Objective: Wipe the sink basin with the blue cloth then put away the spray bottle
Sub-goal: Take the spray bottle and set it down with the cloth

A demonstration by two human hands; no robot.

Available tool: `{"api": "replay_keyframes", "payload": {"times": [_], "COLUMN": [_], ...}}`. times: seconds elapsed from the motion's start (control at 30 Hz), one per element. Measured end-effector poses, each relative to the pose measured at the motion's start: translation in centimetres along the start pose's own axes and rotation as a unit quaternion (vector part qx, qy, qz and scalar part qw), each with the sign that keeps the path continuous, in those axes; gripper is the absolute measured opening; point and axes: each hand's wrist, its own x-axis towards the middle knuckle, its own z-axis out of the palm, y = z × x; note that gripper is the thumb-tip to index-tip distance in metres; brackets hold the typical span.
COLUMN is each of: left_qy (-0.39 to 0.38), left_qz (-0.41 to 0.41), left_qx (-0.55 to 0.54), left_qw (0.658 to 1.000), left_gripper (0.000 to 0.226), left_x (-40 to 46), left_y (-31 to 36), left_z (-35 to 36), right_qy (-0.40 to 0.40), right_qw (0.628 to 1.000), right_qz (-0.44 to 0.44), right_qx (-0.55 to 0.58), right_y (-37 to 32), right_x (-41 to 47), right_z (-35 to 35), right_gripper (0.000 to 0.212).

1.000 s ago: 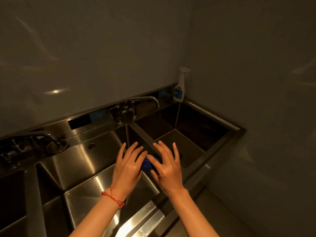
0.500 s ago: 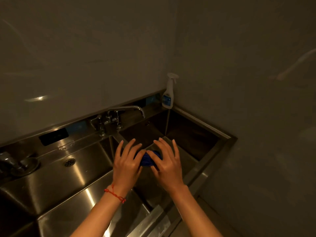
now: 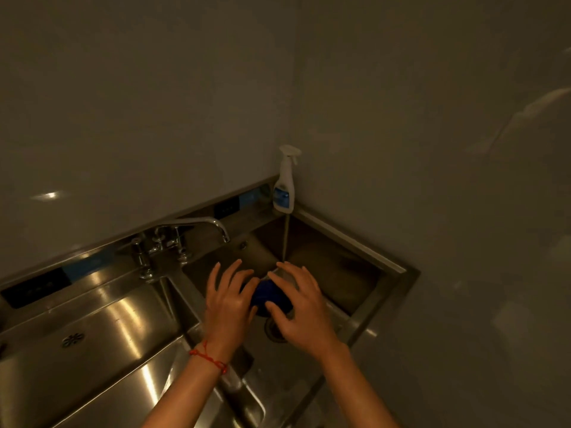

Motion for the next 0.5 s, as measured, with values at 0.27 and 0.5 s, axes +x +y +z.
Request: {"api": "replay_keyframes", "payload": {"times": [0.27, 0.5], "left_qy": [0.000, -0.003], "left_qz": [-0.037, -0.075], "left_qx": [0.048, 0.068], "left_qw": [0.998, 0.995], "left_gripper": [0.061, 0.057], "left_x": [4.3, 6.8], "left_y": [4.7, 7.6], "left_z": [5.0, 7.6], "right_qy": [-0.025, -0.066], "right_qw": [0.996, 0.994], "right_qz": [0.076, 0.084], "right_qx": [0.029, 0.032], "right_y": [8.3, 13.6], "right_x": [2.6, 4.9], "right_z": [-4.0, -6.1], "right_gripper": [0.039, 0.044]}}
